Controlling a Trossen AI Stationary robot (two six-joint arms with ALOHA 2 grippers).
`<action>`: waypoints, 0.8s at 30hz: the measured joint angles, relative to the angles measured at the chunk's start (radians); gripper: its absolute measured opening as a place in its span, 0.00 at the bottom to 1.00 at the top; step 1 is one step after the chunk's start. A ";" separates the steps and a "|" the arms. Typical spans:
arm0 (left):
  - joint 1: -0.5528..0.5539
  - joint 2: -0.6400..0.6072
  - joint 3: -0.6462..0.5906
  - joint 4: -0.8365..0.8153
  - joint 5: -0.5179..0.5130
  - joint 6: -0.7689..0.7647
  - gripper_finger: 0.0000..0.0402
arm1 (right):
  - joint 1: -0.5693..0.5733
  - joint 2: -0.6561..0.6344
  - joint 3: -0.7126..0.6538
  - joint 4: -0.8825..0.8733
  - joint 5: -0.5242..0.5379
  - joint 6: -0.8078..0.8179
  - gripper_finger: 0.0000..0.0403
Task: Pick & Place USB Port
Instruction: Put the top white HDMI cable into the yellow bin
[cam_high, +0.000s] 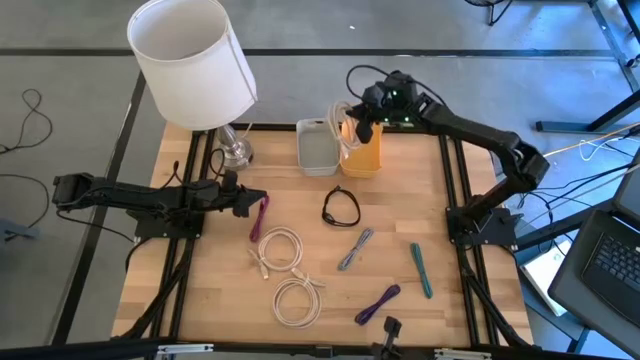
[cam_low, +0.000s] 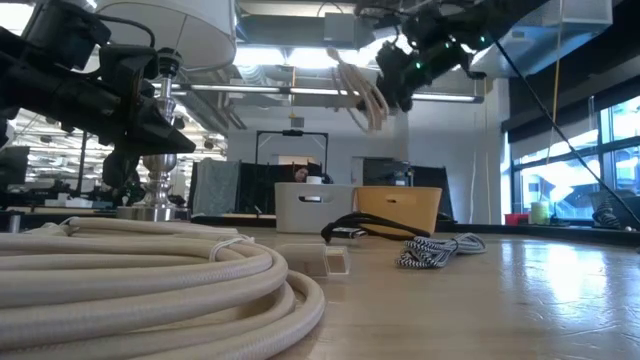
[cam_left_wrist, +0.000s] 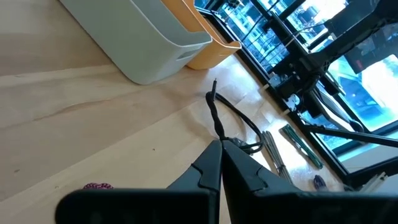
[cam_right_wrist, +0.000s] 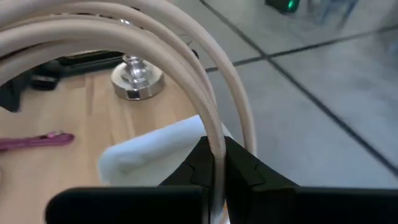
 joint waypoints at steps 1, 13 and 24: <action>0.000 0.000 0.000 0.000 -0.006 0.001 0.01 | 0.000 0.000 0.021 -0.040 0.000 0.025 0.04; 0.000 0.000 0.000 0.000 -0.040 0.010 0.01 | -0.055 0.108 0.048 -0.342 0.055 0.262 0.04; 0.000 0.000 0.000 0.070 0.034 -0.060 0.01 | -0.034 0.141 0.047 -0.335 0.125 0.206 0.04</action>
